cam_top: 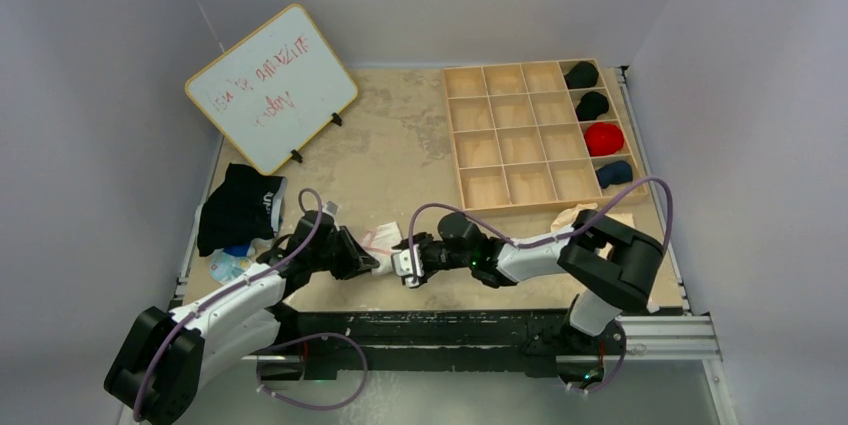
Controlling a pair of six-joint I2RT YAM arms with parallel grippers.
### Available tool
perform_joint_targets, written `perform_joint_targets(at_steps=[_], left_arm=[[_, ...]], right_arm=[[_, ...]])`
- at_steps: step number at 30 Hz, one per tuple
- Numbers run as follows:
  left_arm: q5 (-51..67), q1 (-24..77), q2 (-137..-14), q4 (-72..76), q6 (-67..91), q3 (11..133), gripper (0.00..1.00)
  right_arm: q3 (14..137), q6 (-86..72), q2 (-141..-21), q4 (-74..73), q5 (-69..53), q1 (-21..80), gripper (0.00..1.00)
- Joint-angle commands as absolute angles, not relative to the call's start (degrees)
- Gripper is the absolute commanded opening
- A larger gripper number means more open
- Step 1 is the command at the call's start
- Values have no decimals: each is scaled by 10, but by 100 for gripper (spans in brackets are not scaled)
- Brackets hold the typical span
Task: Roll the underwear
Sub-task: Roll the underwear to the center of the board.
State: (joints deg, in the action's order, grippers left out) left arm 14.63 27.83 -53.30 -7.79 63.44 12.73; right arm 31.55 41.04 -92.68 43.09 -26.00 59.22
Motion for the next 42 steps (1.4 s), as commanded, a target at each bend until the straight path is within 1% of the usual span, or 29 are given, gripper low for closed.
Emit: perform_joint_targets(at_steps=[1, 5, 8, 12, 14, 16, 17, 19, 20, 21, 22, 24, 26, 34, 40, 42], left_arm=[[127, 279, -542, -107, 614, 135, 12], [127, 279, -543, -108, 613, 136, 11], [126, 279, -540, -111, 612, 135, 11], [126, 278, -536, -114, 612, 135, 10], [125, 279, -530, -118, 618, 136, 10], [119, 279, -520, -119, 625, 138, 13], [114, 279, -515, -123, 628, 140, 15], [97, 279, -507, -142, 630, 150, 25], [88, 279, -505, -154, 630, 156, 34], [77, 279, -502, -167, 630, 162, 44], [67, 278, -499, -178, 630, 167, 50], [51, 277, -494, -196, 633, 172, 58], [45, 278, -489, -199, 637, 167, 61], [60, 278, -490, -154, 645, 154, 62], [79, 278, -512, -123, 644, 148, 44], [87, 278, -523, -108, 644, 149, 41]], right_arm=[[317, 481, -945, 469, -236, 605, 52], [317, 481, -957, 461, -243, 609, 50], [315, 483, -973, 465, -231, 610, 46], [323, 462, -992, 475, -201, 611, 34], [335, 456, -996, 455, -198, 611, 24], [338, 438, -992, 451, -204, 611, 15], [337, 426, -989, 447, -213, 611, 11], [348, 394, -978, 419, -228, 612, 9], [361, 377, -975, 385, -236, 611, 9], [376, 365, -972, 344, -244, 611, 8], [388, 351, -970, 313, -246, 611, 7], [402, 319, -967, 278, -253, 611, 7], [413, 288, -965, 248, -268, 612, 7], [479, 207, -984, 147, -359, 611, 9], [532, 164, -1023, 86, -392, 610, 11], [546, 148, -1037, 77, -405, 609, 12]])
